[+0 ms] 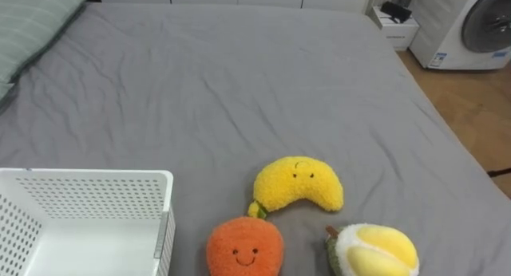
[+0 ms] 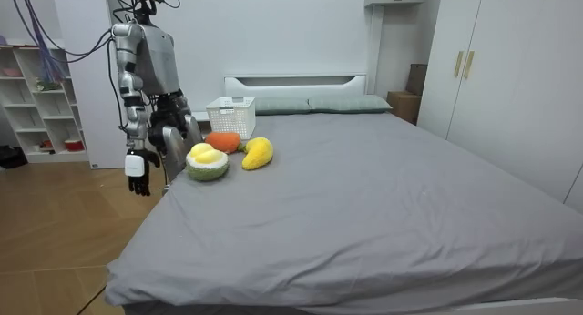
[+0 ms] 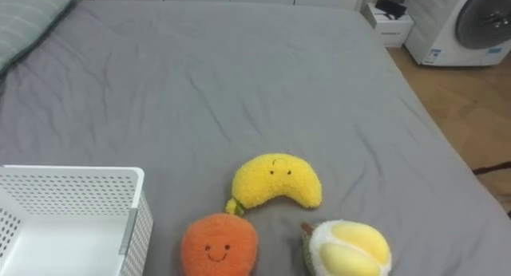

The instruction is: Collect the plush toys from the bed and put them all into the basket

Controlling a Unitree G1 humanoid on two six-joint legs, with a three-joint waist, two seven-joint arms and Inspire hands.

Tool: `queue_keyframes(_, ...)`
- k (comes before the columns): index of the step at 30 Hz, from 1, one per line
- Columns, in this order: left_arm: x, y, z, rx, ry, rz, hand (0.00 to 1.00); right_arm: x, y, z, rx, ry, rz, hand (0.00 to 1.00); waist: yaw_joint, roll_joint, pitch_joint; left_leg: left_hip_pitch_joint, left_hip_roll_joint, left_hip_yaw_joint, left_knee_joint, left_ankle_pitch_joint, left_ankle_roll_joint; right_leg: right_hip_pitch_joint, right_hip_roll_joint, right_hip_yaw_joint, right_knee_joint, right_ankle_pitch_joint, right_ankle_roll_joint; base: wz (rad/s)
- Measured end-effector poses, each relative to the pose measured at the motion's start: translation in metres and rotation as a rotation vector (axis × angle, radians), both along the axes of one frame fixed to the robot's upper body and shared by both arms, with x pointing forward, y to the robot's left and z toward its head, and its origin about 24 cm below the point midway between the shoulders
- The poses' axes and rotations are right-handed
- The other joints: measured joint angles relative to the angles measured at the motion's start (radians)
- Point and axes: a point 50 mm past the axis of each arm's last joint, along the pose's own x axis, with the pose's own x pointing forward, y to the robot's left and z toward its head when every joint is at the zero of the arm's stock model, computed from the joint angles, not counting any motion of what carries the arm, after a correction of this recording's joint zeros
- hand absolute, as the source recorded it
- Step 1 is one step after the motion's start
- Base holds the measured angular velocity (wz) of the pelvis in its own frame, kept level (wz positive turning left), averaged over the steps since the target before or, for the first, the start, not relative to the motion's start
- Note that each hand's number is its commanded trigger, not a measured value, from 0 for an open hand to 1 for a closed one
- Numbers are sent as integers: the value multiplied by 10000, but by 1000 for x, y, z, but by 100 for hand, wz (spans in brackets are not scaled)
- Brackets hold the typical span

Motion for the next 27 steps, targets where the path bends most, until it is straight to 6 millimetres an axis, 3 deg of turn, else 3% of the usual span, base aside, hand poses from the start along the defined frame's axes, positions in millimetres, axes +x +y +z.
queue_keyframes(5, -3, 14, 5, 448, -61, 245, 0, -3, -24, 7, -1055, -595, -1582, 0, -36, -188, 4, 99, 2, 29, -2, 2, 0, 30, -17, 7, 14, 12, -7, -2)
queue_keyframes(9, 2, 25, 9, 689, -270, 105, 0, 16, -49, 17, -1990, -1480, -1735, 0, -57, -345, 12, 72, -1, 65, -4, 3, 0, 16, -19, 21, 41, 18, -8, -6)
queue_keyframes(13, 9, 27, 9, 771, -493, -76, 0, 62, -72, 32, -3272, -3117, -1282, 0, -64, -512, 42, 31, 11, 169, -2, -1, 1, -75, 5, 268, 29, 41, 7, -9)
queue_keyframes(17, 15, 28, 10, 902, -723, -170, 0, 114, -87, 61, -4625, -5320, -518, 0, -58, -495, 32, -139, 15, 264, -2, 34, 5, -323, 50, 311, 49, 121, 2, -8)
queue_keyframes(23, 22, 27, 10, 954, -1064, -350, 0, 180, -88, 124, -6084, -8945, 772, 0, -63, -497, 56, -235, 26, 303, -42, 60, 1, -375, 50, 267, 73, 136, -7, 2)
queue_keyframes(27, 23, 25, 9, 919, -1101, -476, 0, 201, -83, 153, -6890, -10314, 1498, 0, 38, -465, 73, -234, 30, 287, -42, 59, 1, -372, 49, 251, 70, 136, -7, 0)
